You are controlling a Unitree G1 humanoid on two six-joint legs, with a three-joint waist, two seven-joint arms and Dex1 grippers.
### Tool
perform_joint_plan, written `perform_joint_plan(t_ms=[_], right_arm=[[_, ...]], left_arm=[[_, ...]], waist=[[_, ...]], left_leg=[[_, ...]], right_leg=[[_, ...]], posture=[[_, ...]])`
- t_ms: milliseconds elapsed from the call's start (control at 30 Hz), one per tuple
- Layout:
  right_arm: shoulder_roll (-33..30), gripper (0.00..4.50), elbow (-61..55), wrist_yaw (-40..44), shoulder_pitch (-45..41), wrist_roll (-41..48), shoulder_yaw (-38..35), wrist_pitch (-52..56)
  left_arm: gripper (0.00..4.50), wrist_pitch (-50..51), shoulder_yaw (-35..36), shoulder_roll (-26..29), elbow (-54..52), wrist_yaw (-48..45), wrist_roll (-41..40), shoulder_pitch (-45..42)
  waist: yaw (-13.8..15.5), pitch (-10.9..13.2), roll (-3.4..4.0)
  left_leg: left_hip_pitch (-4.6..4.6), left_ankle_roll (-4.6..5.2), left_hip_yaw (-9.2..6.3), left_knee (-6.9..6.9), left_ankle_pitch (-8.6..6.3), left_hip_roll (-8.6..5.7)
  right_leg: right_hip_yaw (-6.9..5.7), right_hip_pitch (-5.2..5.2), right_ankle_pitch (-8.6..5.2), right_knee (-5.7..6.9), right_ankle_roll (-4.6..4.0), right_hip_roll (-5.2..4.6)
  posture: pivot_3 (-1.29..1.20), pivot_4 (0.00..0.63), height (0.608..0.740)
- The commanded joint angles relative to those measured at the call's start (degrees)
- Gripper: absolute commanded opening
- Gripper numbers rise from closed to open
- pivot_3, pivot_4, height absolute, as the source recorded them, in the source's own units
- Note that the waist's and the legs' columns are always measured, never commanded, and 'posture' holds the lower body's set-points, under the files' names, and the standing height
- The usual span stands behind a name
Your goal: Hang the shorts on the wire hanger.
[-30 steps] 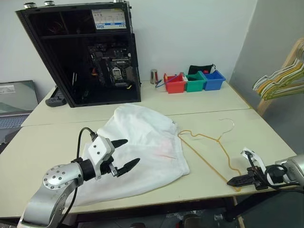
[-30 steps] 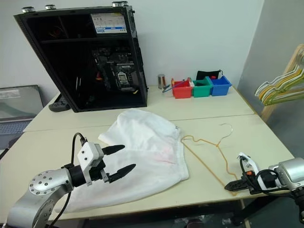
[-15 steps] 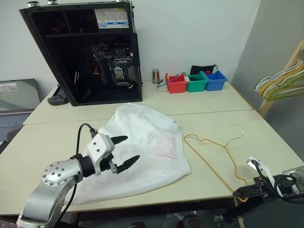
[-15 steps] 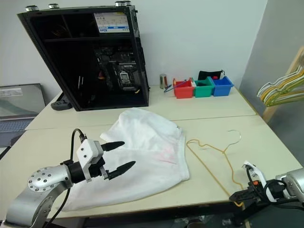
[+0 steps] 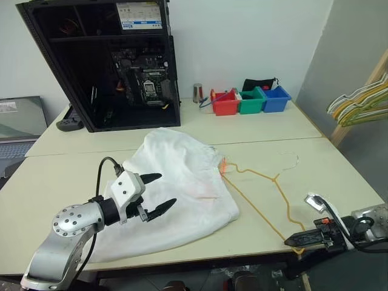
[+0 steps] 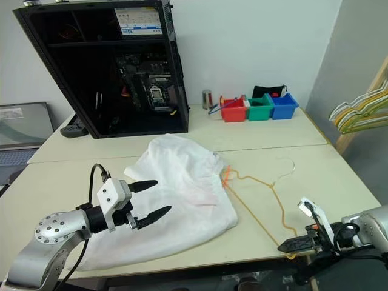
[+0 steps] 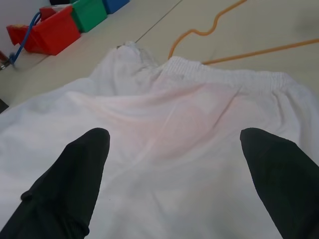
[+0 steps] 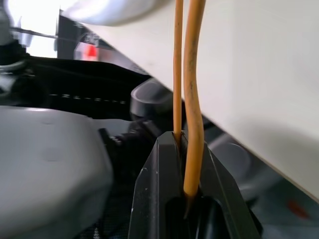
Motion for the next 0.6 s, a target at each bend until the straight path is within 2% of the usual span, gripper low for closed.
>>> perform_joint_plan(t_ms=[33, 367, 600], right_arm=[[-1.2, 0.0, -3.8, 0.6, -0.1, 4.1, -1.6, 0.7], [1.4, 0.0, 0.3, -5.9, 0.5, 0.6, 1.2, -2.8], [-5.8, 0.0, 7.6, -0.2, 3.8, -3.1, 3.3, -9.5]], left_arm=[[4.48, -1.4, 0.5, 0.1, 0.0, 0.1, 0.3, -1.1], [4.48, -2.7, 0.0, 0.3, 2.1, -0.5, 1.2, -2.9], [4.48, -3.0, 0.1, 0.1, 1.8, -0.6, 1.3, -2.1]], waist=[[0.0, 0.0, 0.02], [0.0, 0.0, -0.02], [0.1, 0.1, 0.05]], left_leg=[[0.0, 0.0, -0.01, -0.01, 0.0, 0.0], [-0.1, 0.07, 0.07, -0.06, -0.06, -0.03], [-0.11, 0.1, 0.08, -0.06, -0.08, -0.05]], right_leg=[[-0.02, 0.03, 0.01, -0.11, 0.02, 0.0], [0.02, 0.08, 0.07, -0.46, 0.11, -0.14], [0.02, 0.08, 0.07, -0.48, 0.11, -0.18]], posture=[[-0.11, 0.03, 0.74], [-0.11, 0.03, 0.74], [-0.11, 0.033, 0.74]])
